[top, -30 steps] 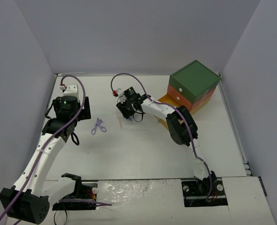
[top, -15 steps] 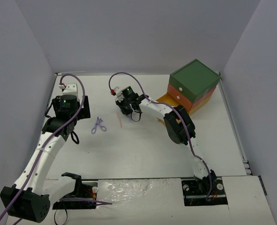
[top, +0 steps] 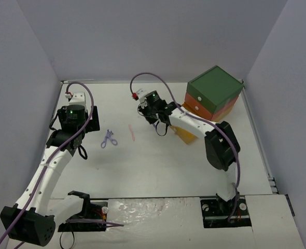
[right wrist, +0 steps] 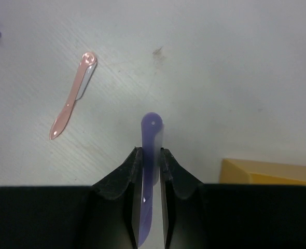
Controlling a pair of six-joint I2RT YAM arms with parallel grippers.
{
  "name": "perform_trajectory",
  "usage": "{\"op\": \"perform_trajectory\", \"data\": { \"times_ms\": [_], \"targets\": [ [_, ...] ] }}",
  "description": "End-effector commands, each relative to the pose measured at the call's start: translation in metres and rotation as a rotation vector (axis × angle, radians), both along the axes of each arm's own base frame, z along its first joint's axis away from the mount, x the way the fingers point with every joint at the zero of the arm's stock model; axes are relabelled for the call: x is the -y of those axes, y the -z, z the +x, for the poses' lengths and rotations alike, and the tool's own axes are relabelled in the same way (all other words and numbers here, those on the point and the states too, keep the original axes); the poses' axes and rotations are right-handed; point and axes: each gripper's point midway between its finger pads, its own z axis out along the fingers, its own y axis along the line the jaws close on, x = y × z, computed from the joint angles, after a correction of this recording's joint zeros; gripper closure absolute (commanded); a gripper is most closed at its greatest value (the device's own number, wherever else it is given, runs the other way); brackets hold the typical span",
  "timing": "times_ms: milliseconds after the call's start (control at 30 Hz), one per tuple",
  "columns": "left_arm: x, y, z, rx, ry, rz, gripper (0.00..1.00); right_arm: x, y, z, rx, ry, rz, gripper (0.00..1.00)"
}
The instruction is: Organize the makeup
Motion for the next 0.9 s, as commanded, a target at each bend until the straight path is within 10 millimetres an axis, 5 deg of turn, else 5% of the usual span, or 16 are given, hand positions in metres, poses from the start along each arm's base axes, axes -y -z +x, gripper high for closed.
{"op": "perform_trajectory", "data": {
  "times_ms": [0,233,400,600,667,867],
  "targets": [
    [-0.002,-0.019,0.009,0.071,-0.007,-0.006,0.03,0.074,-0.086,0.02,0.19,0.168,0.03,1.0],
    [-0.001,-0.019,0.009,0.067,-0.004,-0.01,0.03,0.153,-0.069,0.013,0.169,0.283,-0.036,0.91],
    [-0.001,-0.018,0.009,0.066,-0.005,-0.01,0.03,0.164,-0.051,0.014,0.131,0.315,-0.043,0.75],
    [-0.001,-0.018,0.01,0.065,-0.007,-0.01,0.03,0.14,-0.071,0.026,0.153,0.369,0.073,0.31],
    [-0.001,-0.018,0.009,0.066,-0.006,-0.011,0.03,0.121,-0.073,0.025,0.168,0.379,0.1,0.23],
    [-0.002,-0.019,0.009,0.068,-0.009,-0.012,0.03,0.029,-0.08,0.018,0.167,0.303,0.215,0.21]
  ]
}}
